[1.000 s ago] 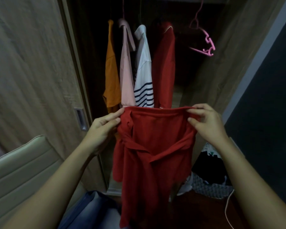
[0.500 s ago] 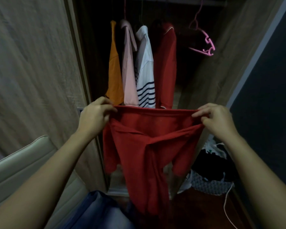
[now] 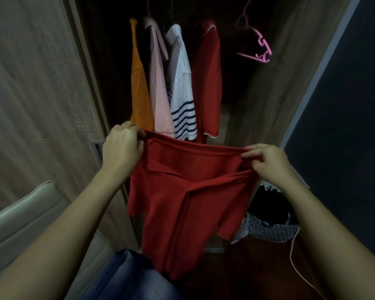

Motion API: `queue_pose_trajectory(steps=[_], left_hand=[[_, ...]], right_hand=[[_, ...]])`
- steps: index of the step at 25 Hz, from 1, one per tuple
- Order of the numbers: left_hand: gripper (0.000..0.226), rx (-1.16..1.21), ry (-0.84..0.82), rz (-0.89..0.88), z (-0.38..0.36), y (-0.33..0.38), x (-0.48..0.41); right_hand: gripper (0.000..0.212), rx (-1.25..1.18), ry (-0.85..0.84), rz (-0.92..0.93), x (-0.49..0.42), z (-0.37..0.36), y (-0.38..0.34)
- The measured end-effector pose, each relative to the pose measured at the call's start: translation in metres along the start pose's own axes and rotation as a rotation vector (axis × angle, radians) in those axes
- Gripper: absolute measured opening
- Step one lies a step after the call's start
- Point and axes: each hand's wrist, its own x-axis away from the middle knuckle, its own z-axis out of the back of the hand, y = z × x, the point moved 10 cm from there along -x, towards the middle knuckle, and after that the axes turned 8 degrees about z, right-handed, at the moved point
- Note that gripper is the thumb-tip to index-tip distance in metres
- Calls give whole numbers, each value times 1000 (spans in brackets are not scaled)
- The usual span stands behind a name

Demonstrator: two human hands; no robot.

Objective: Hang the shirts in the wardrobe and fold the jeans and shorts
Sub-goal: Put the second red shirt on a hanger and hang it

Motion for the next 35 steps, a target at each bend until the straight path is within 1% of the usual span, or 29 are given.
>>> queue_pose_trajectory(steps=[2,3,6,8,10,11,14,16,19,21,22,24,25,26,28,30,31,32,33,35], left_hand=[[19,67,22,-22,2,5,-8],[18,91,29,-14,4,8,-13],[14,139,-20,72,-2,10,-31],[22,229,-49,93,-4,23,-47],[37,344,-51,17,0,56,-61],[38,401,-45,-9,3,76,-68],[24,509,-65,-42,4,140,-98],[23,580,-92,-59,-6,177,-126],[33,817,-211,12,-40,223,-176],[41,919,-340,122,-76,253,-204],[39,955,-419,176,-96,267,-218],[23,1012,-539,280,-135,289,-241],[24,1035,-573,329,-150,297,-251],[35,1064,-593,375,-161,303,-259],[55,1118,-567,449,-178,314,-276],[76,1137,-530,478,-189,324,-287],[81,1128,-532,479,-194,330,-290],[81,1117,-545,474,-200,337,-293],[74,1112,-540,460,-203,342,-296],[48,1105,-500,427,-196,350,-302]], right_hand=[[43,-105,57,-69,-8,16,5],[43,-125,49,-87,-14,22,6],[41,-66,-4,-57,-42,38,3],[41,-32,16,-14,-67,56,-2],[41,21,27,34,-93,69,-11],[40,54,-4,71,-104,68,-19],[37,167,-137,160,-122,55,-34],[35,190,-155,163,-130,54,-31],[35,205,-128,155,-146,72,-16],[37,246,-116,189,-158,84,-9],[38,271,-116,213,-162,89,-8],[38,312,-119,262,-172,97,-3],[39,330,-123,286,-177,100,1],[39,346,-130,300,-181,102,7],[41,367,-139,313,-187,103,18],[40,372,-135,335,-191,102,23],[40,366,-131,350,-191,102,24],[40,360,-128,365,-192,103,25],[40,356,-127,380,-192,103,27],[41,351,-126,405,-192,105,29]])
